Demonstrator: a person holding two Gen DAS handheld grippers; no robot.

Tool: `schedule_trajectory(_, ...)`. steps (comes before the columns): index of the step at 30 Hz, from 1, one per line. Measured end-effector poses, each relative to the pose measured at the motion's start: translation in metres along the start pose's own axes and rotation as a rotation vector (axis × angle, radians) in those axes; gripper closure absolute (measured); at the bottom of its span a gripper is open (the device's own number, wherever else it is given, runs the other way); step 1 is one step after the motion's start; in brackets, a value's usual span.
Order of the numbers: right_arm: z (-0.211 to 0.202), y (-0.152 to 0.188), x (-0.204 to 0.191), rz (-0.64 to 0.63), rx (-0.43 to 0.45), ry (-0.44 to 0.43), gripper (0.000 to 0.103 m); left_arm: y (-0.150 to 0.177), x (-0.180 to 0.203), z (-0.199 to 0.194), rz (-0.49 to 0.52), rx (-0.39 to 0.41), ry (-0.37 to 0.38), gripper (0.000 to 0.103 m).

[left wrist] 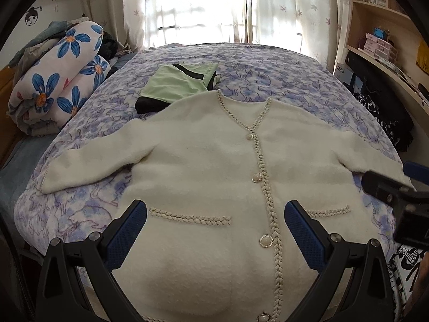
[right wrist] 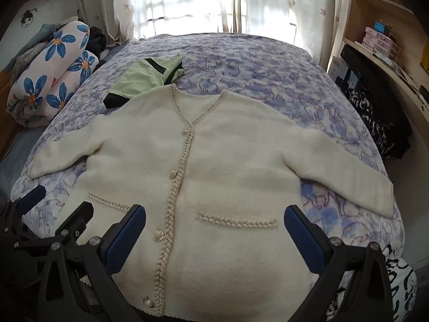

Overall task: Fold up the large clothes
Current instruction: 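Reach the right gripper to the cardigan sleeve cuff and grasp it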

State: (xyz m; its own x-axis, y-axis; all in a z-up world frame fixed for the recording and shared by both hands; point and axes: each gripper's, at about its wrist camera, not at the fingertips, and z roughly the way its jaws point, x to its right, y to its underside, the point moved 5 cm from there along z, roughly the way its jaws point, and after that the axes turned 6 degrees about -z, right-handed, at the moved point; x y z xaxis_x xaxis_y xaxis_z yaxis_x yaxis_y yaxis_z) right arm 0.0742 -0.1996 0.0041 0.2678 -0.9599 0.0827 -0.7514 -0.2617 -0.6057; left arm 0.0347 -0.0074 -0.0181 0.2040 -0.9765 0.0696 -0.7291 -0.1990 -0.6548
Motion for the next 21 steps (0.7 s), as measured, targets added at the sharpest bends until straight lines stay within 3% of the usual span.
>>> schedule_trajectory(6,-0.049,-0.041,0.026,0.050,0.180,-0.007,0.000,-0.008,0.014,-0.009,0.033,0.040,0.008,0.001)
schedule_trajectory(12,-0.079,-0.055,0.056,0.075,0.284,0.025,0.000,-0.020,0.039,-0.014,0.053,0.058,0.046,0.001)
schedule_trajectory(17,-0.072,-0.041,0.104,0.038,0.296,0.176,0.000,-0.043,0.063,-0.018,0.064,0.095,0.086,0.001)
schedule_trajectory(21,-0.042,-0.021,0.171,0.153,0.221,0.193,0.000,-0.067,0.092,-0.015,0.086,0.123,0.113,0.001)
